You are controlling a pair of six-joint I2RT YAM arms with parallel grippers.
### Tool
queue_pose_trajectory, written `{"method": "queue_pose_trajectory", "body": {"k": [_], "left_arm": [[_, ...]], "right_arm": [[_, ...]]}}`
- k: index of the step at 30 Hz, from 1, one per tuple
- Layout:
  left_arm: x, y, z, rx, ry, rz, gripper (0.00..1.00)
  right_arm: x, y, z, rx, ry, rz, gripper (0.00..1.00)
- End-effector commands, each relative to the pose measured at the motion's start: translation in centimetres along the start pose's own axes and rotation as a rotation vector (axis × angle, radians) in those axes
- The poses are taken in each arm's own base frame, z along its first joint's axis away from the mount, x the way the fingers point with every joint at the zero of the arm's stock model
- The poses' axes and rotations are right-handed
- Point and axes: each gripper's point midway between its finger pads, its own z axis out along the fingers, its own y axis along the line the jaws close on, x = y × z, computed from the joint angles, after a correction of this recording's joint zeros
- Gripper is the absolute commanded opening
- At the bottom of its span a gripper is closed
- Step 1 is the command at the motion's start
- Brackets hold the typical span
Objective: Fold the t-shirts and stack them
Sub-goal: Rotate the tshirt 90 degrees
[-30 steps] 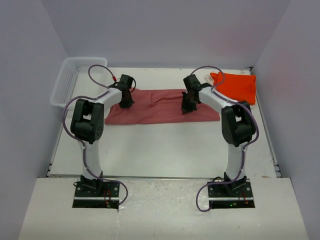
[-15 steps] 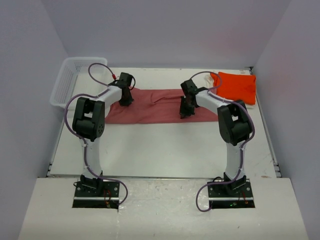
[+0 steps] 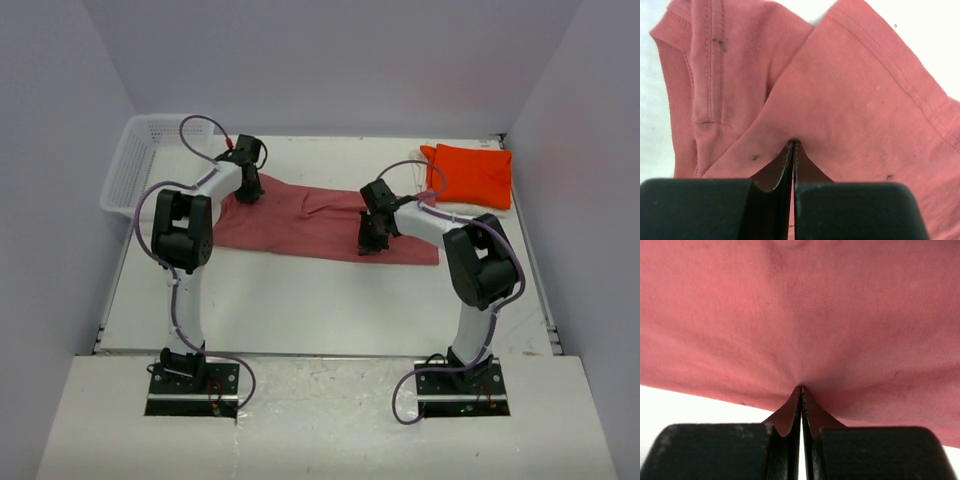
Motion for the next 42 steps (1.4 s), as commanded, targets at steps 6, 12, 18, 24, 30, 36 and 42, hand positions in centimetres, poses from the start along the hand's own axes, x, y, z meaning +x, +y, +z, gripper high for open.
{"method": "queue_pose_trajectory", "body": {"k": [6, 12, 18, 24, 30, 36, 42], "left_arm": [[-0.5, -2.4, 1.5, 0.125, 0.053, 0.098, 0.0], [-0.9, -4.0, 2.7, 0.183, 0.064, 0.113, 0.0], [-2.4, -8.3, 3.1, 0.374, 0.074, 0.126, 0.0], [-3.4, -12.6, 3.4, 0.586, 0.074, 0.142, 0.0], [-5.1, -15.0, 2.4, 0.758, 0.018, 0.168, 0.0], [-8.9, -14.9, -0.2, 0.782, -0.105, 0.184, 0.0], [-13.6, -15.6, -8.9, 0.862, -0.255, 0.188, 0.0]], "right_arm": [[7.2, -1.8, -0.9, 0.073, 0.119, -0.008, 0.0], [9.9, -0.9, -1.0, 0.059, 0.138, -0.044, 0.0], [12.0, 1.3, -0.1, 0.05, 0.178, -0.117, 0.0], [12.6, 5.6, 0.5, -0.02, 0.192, -0.226, 0.0], [10.5, 11.1, 0.1, -0.102, 0.155, -0.347, 0.0], [8.3, 15.0, -2.5, -0.181, 0.062, -0.452, 0.0], [2.8, 15.5, -10.3, -0.16, -0.214, -0.492, 0.0]]}}
